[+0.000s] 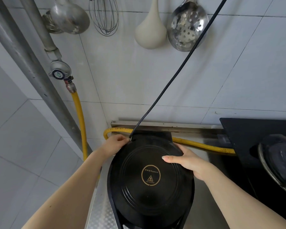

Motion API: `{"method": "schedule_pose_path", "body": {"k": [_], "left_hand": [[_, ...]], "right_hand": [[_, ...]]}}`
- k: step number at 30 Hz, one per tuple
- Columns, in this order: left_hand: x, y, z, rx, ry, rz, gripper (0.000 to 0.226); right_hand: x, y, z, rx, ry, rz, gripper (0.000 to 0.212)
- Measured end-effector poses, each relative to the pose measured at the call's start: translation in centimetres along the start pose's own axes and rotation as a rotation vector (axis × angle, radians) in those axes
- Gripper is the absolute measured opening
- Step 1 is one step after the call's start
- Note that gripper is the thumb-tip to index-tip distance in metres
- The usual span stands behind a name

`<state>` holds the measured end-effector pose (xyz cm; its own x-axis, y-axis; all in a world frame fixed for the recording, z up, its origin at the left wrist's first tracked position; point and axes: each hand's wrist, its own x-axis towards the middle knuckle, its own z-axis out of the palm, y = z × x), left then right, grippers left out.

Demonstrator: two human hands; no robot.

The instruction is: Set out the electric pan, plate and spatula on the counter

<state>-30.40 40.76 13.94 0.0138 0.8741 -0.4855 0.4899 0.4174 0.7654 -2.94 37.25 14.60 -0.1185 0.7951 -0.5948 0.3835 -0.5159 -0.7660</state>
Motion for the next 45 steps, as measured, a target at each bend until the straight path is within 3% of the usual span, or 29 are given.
{"method": "schedule_pose_path", "body": {"k": [3, 6, 10, 15, 20, 24, 27, 31, 35, 38, 45], "left_hand": [[1.6, 0.4, 0.8, 0.124, 0.206, 0.053, 0.023], [2.7, 0.6, 0.1, -0.025, 0.356, 0.024, 0.025], [3.0, 0.2, -1.3, -0.121, 0.211, 0.027, 0.017], [2.5, -2.3, -0.6, 0.354, 0.236, -0.103, 0.026], [3.1, -1.9, -0.6, -0.068, 0.289, -0.078, 0.007], [2.4, -1.8, -0.6, -0.247, 0.141, -0.059, 0.013], [2.0, -2.1, -0.5, -0.146, 0.131, -0.002, 0.02], [2.0, -1.2, -0.1, 0.027, 0.125, 0.001, 0.015], [1.0, -1.0, 0.1, -0.173, -0.026, 0.001, 0.02], [0.4, -1.5, 0.3, -0.28, -0.007, -0.146, 0.022], [-0.1, -1.1, -0.4, -0.108, -0.084, -0.236, 0.035]], "right_hand": [[-0.4, 0.2, -0.4, -0.002, -0.017, -0.03, 0.116], [-0.5, 0.2, -0.6, 0.0, -0.031, -0.05, 0.111], [-0.6, 0.3, -0.2, 0.052, -0.042, -0.059, 0.097], [-0.6, 0.2, -0.1, 0.045, -0.062, -0.066, 0.092], [-0.3, -0.2, 0.2, 0.017, -0.113, -0.067, 0.09], [-0.1, -0.2, 0.1, 0.043, -0.129, -0.059, 0.07], [-0.1, 0.0, -0.1, 0.046, -0.107, -0.036, 0.081], [-0.3, -0.4, 0.1, 0.046, -0.092, -0.056, 0.075], [-0.5, -0.7, 0.3, 0.047, -0.059, -0.037, 0.088], [-0.4, -0.7, 0.9, 0.042, -0.039, 0.01, 0.084], [0.4, -0.7, 2.5, 0.03, -0.094, 0.109, 0.086]]}}
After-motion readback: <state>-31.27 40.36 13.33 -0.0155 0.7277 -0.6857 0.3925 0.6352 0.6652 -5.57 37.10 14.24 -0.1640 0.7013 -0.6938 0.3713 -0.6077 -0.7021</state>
